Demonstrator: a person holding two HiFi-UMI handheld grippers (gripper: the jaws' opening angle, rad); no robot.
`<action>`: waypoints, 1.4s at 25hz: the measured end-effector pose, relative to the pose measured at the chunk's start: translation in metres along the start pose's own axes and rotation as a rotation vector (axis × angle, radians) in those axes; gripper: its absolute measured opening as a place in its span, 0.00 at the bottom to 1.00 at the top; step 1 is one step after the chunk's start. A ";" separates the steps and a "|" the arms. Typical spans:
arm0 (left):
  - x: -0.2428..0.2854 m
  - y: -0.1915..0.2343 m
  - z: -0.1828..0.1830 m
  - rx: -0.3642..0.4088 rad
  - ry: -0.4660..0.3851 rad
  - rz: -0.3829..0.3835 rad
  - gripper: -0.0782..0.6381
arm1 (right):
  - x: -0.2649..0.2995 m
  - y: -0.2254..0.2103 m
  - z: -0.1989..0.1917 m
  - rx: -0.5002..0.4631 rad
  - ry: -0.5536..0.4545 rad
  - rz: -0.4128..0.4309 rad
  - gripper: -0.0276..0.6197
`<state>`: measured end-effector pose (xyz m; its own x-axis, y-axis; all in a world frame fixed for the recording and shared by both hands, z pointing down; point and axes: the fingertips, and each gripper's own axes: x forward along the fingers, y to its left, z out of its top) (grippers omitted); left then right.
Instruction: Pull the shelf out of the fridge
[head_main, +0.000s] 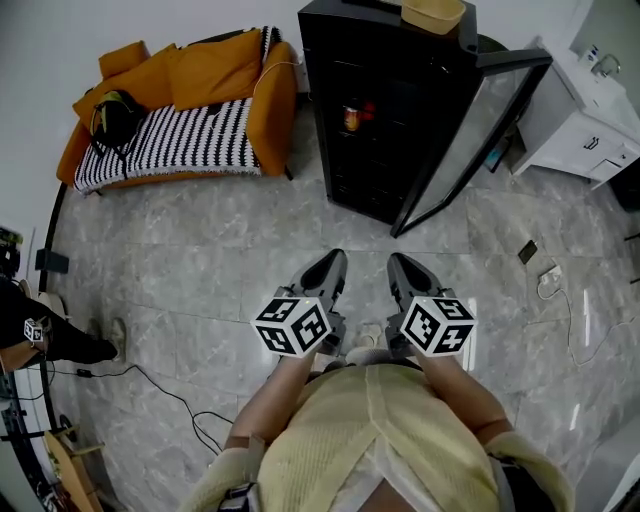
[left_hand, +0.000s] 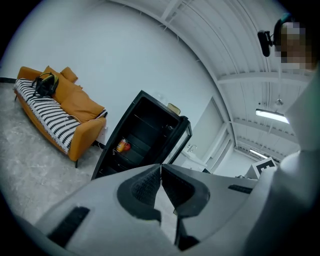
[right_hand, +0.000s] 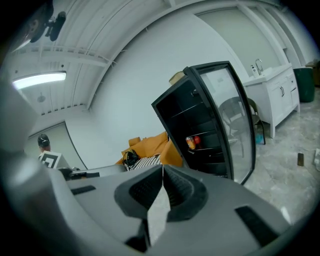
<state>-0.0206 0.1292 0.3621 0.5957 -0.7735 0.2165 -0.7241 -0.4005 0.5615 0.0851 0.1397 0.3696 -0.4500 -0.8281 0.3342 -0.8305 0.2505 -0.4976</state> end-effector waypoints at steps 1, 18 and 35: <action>0.007 0.000 0.002 -0.001 0.000 0.000 0.15 | 0.005 -0.004 0.004 0.001 0.002 0.003 0.09; 0.064 0.014 0.015 0.012 0.042 -0.001 0.15 | 0.044 -0.038 0.033 0.066 -0.001 -0.016 0.09; 0.080 0.095 0.078 0.003 0.100 -0.099 0.15 | 0.121 0.001 0.040 0.119 -0.062 -0.164 0.09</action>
<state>-0.0687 -0.0094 0.3705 0.6959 -0.6773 0.2386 -0.6608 -0.4739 0.5820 0.0427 0.0200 0.3771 -0.2878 -0.8830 0.3707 -0.8446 0.0515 -0.5330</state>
